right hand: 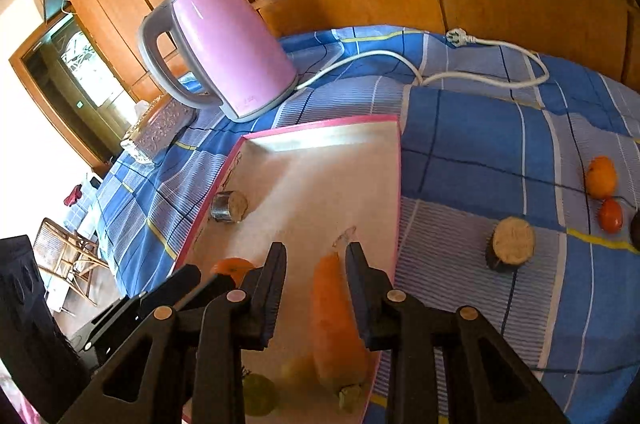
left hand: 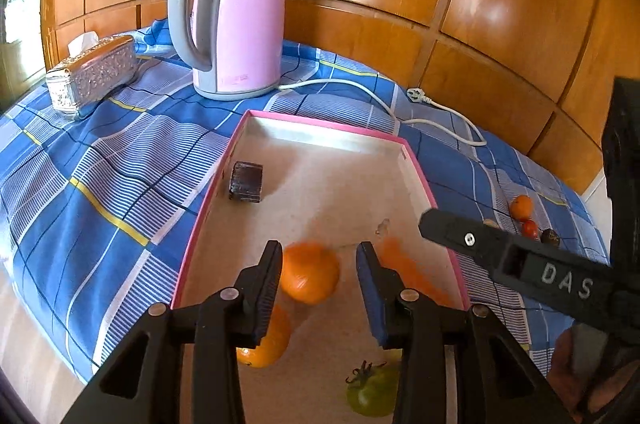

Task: Organize fruits
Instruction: 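Lower the mandarin into the tray with left gripper while right gripper lowers the carrot there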

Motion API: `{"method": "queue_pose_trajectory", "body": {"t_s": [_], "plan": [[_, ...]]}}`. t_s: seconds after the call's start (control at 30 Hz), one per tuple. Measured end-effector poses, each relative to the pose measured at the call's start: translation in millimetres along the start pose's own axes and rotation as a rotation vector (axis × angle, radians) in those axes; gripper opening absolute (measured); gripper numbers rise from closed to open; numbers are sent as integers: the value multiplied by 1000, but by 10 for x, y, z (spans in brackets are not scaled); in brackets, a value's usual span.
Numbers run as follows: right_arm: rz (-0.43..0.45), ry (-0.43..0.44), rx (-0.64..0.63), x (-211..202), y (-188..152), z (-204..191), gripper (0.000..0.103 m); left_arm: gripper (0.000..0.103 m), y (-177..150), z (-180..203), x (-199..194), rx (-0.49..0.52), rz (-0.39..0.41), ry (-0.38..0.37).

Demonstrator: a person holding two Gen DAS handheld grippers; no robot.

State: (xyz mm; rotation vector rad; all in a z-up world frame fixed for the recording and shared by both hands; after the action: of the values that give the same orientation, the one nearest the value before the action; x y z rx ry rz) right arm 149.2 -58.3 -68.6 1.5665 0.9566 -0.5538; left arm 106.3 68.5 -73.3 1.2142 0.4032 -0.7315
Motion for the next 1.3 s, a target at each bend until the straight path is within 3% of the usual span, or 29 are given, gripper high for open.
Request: {"method": "queue_pose_trajectory", "body": {"t_s": [0.4, 0.87, 1.3], "plan": [[-2, -23, 32, -172, -261, 134, 32, 39, -90, 80, -90, -1, -6, 37], [41, -95, 85, -375, -369, 383, 32, 39, -131, 311, -237, 55, 8, 14], [76, -237, 162, -584, -449, 848, 32, 39, -194, 620, -261, 137, -1, -25]]}}
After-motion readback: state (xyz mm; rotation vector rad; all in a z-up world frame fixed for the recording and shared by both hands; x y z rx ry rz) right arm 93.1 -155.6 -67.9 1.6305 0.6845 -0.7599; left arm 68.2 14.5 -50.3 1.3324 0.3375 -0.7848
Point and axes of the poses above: each gripper's, at about its wrist camera, not at the fingertips, and x roughly the way its jaws point, z to its right, y to its top, the point moved 5 cm from there along x, roughly the way its jaws point, and after that the axes turned 11 degrees about -y, right-handed, at the moved point
